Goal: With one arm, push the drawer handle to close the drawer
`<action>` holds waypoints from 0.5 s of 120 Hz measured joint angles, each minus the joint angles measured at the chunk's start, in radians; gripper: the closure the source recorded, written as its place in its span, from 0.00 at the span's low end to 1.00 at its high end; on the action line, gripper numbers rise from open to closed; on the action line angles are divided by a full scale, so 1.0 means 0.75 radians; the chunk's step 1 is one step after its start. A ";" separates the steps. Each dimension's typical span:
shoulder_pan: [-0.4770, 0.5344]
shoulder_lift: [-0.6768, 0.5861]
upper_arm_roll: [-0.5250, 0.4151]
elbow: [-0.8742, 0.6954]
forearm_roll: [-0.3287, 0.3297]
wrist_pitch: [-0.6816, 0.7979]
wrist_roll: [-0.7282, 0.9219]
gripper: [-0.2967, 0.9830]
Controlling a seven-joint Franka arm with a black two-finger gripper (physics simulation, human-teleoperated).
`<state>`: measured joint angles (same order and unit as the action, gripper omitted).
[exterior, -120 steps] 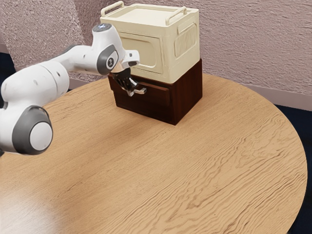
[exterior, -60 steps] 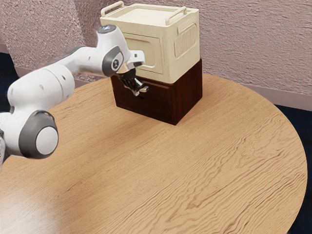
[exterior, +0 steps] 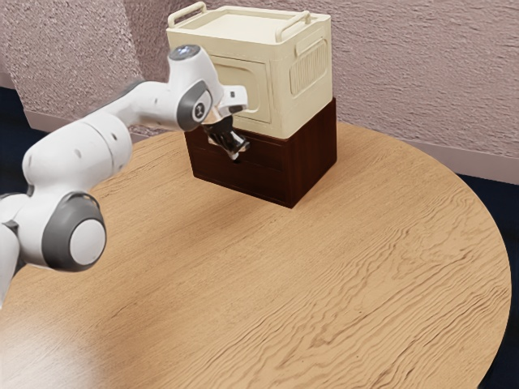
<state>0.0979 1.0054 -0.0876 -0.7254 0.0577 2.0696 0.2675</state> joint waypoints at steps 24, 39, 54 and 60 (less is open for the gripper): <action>0.043 -0.078 -0.026 -0.137 -0.007 -0.001 0.003 0.84; 0.133 -0.548 -0.047 -0.773 -0.033 -0.004 0.002 0.84; 0.147 -1.009 -0.109 -1.106 -0.051 -0.277 0.020 0.68; 0.143 -1.079 -0.127 -1.123 -0.057 -0.387 0.049 0.59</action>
<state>0.2051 0.1963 -0.1831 -1.5678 0.0150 1.7795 0.3043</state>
